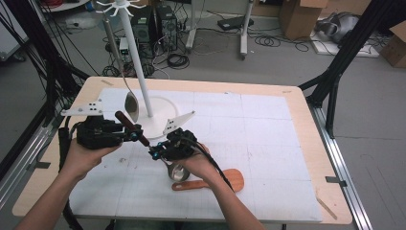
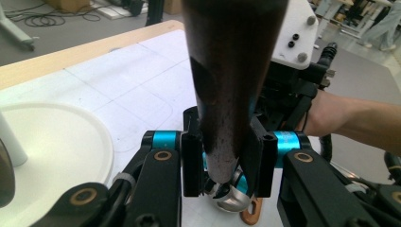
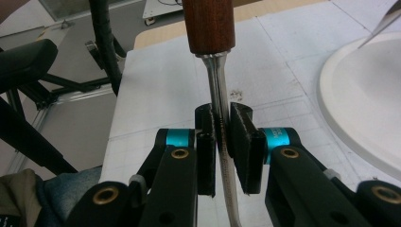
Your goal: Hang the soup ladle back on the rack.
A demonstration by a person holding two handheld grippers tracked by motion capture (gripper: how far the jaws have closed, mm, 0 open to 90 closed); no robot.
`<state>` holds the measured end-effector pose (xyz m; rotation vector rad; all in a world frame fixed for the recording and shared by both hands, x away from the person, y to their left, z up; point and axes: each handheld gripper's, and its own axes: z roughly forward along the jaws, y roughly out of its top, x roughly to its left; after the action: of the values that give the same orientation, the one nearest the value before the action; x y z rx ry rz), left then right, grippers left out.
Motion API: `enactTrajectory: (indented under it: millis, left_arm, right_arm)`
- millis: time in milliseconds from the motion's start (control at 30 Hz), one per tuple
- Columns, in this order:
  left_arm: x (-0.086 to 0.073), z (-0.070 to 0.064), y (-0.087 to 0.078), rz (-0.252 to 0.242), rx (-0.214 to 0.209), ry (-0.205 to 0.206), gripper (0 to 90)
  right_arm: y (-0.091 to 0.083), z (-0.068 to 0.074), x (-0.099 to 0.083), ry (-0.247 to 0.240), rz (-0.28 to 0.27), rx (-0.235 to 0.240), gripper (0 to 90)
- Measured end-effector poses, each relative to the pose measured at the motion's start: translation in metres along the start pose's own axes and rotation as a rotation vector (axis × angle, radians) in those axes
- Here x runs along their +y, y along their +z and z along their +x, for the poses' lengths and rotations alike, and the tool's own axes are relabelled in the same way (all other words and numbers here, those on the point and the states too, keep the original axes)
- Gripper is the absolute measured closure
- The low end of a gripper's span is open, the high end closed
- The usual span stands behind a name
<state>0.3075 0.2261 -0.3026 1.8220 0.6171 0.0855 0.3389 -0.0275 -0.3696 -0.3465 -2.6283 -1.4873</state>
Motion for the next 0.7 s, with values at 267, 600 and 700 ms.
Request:
enactTrajectory:
  millis: [267,600,700]
  left_arm:
    - [0.009,-0.004,0.001,0.020,-0.008,0.030,72.8]
    - [0.011,-0.009,0.011,0.033,0.087,0.029,64.6]
    - [0.012,-0.011,0.013,0.022,0.114,0.018,63.3]
  right_arm:
    - [-0.002,-0.001,0.001,-0.016,-0.020,0.013,81.0]
    - [-0.001,0.009,0.007,-0.032,-0.056,-0.067,84.4]
    - [-0.003,0.010,0.009,-0.026,-0.068,-0.100,84.4]
